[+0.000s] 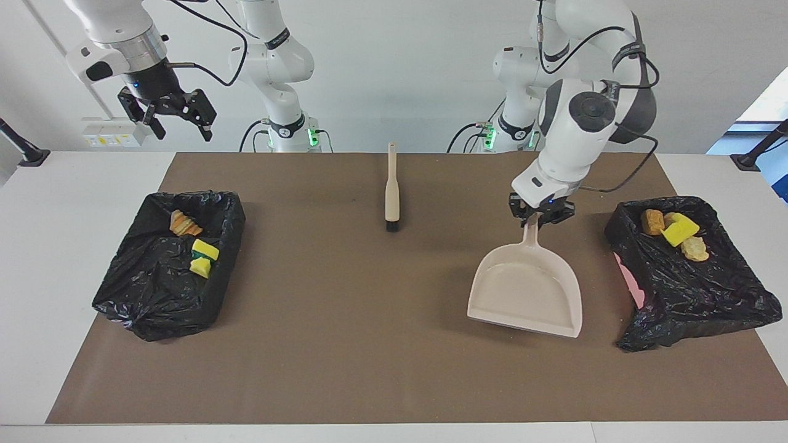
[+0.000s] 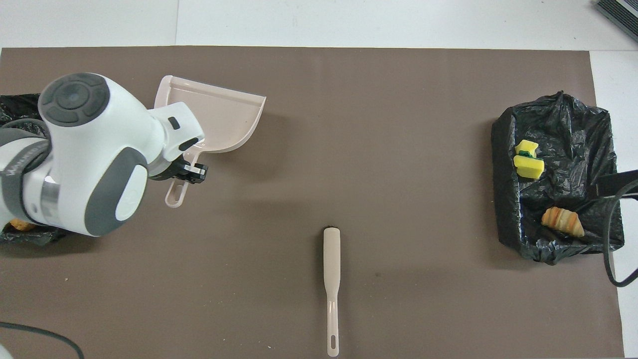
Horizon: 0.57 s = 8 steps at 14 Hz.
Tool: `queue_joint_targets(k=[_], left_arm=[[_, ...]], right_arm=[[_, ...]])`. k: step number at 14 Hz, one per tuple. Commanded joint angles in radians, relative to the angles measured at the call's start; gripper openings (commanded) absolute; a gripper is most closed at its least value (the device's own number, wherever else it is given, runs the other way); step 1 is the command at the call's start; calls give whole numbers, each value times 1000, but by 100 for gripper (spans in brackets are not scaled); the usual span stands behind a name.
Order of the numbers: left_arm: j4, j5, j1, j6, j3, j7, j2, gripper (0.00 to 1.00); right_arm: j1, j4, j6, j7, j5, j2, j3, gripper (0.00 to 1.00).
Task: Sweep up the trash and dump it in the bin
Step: 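Bring the empty dustpan back and lower it onto the mat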
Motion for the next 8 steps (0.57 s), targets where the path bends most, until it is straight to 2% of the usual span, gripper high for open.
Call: queue_joint_targets(k=[1,4,8], left_arm=[[158,-29,-123,-10,25,-158,129,0],[311,-52,-196,-10,22,-381,247,0],[529,-84,-265,-12,25,-563,412,0]], right_arm=[[-4,6,-26,-7,-24,-18,-4,100],[-4,-5,-35,0,-23,-29,-2,100],[-4,-40,-29,39,-18,-55,-2,100]])
